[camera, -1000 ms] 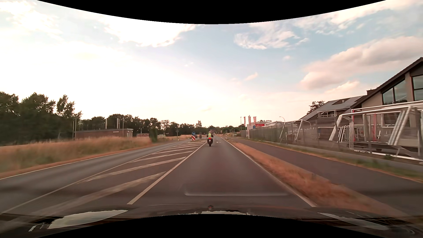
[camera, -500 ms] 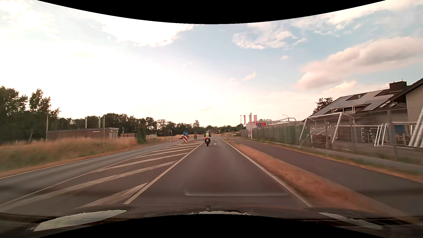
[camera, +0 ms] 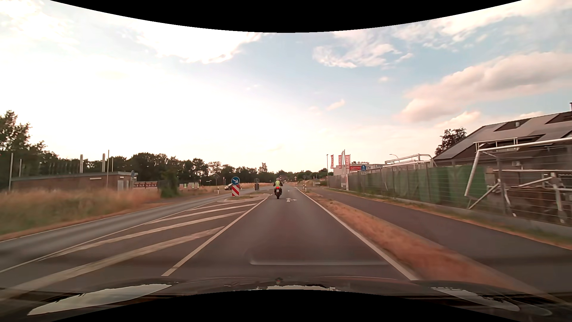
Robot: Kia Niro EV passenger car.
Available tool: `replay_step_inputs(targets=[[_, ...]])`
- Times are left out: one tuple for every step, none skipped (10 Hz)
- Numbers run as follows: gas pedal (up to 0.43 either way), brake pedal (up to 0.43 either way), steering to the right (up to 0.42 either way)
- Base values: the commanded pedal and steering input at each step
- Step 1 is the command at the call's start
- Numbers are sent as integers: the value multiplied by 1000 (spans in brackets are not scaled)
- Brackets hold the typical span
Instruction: Follow the waypoints while adhering to traffic rules and regulations
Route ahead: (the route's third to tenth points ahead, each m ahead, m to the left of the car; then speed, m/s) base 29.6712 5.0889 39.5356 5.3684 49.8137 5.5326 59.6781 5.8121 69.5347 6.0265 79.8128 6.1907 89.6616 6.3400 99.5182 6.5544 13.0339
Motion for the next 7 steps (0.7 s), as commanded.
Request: replay_step_inputs(targets=[[138, 0, -2], [138, 0, -2], [138, 0, -2], [138, 0, -4], [138, 0, -5], [138, 0, -5], [138, 0, -5]])
